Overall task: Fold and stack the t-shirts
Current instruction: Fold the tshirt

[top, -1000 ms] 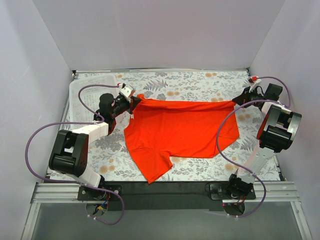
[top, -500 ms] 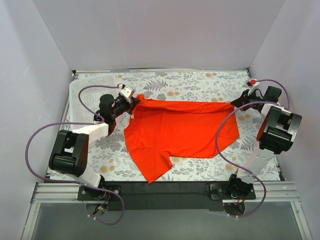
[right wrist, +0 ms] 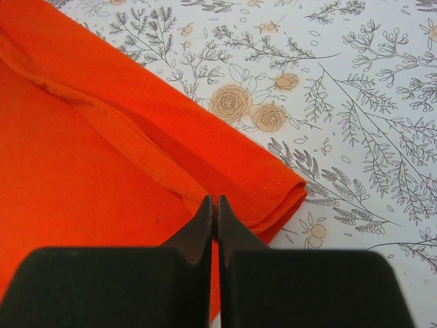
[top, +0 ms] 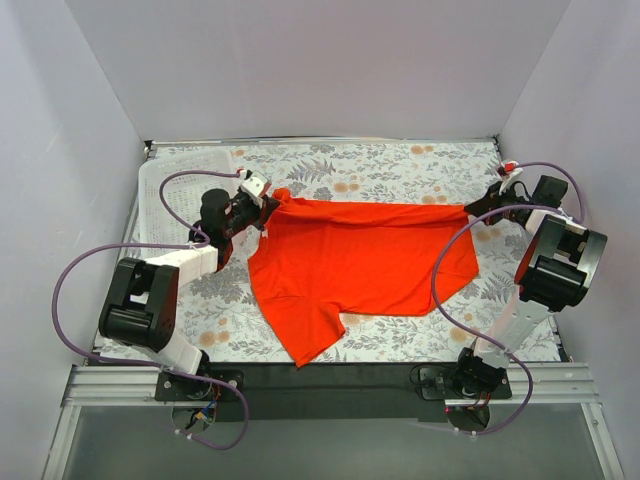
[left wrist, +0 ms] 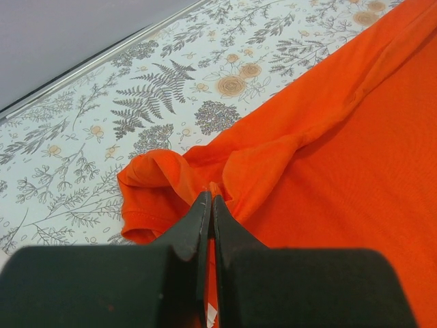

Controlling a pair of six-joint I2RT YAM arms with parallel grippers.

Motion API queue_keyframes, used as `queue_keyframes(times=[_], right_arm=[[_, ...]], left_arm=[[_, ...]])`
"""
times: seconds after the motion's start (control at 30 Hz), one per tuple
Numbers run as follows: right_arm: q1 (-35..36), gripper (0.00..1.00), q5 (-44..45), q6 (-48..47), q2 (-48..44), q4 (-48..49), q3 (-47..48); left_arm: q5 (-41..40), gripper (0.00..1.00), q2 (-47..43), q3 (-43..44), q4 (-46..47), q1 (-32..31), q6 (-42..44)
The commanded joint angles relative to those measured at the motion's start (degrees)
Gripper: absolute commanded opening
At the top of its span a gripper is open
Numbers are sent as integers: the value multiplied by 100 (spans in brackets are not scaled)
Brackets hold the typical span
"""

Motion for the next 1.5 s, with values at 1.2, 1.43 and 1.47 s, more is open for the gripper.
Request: queue_keyframes(times=[1.2,1.43,1.47], right_arm=[[361,43,1534,773,-211,-1356,526],[361,46,2018,1152,273,-1347,922],[361,46,2019,1161,300,-1347,939]], left_arm=[[-2238,56,1531,2729,-3129,-131,-3411],[-3312,56,2648,4030,-3957,-280,-3457],[-3391,56,2711,4196,-4010,-333,-3396]])
